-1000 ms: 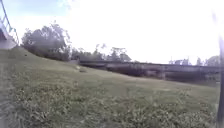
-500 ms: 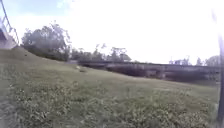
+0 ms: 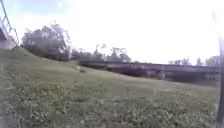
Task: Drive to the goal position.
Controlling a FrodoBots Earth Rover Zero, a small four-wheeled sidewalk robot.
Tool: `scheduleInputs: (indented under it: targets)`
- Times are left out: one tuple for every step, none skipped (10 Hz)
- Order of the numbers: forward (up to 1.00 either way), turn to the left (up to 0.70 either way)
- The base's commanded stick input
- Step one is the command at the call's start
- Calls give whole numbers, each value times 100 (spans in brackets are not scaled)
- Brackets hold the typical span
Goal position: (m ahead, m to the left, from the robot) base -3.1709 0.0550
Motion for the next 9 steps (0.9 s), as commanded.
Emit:
scheduleInputs:
  targets:
    - [24,0]
    - [24,0]
    - [24,0]
    - [23,0]
    - [23,0]
    - [24,0]
    - [28,0]
    - [31,0]
    - [32,0]
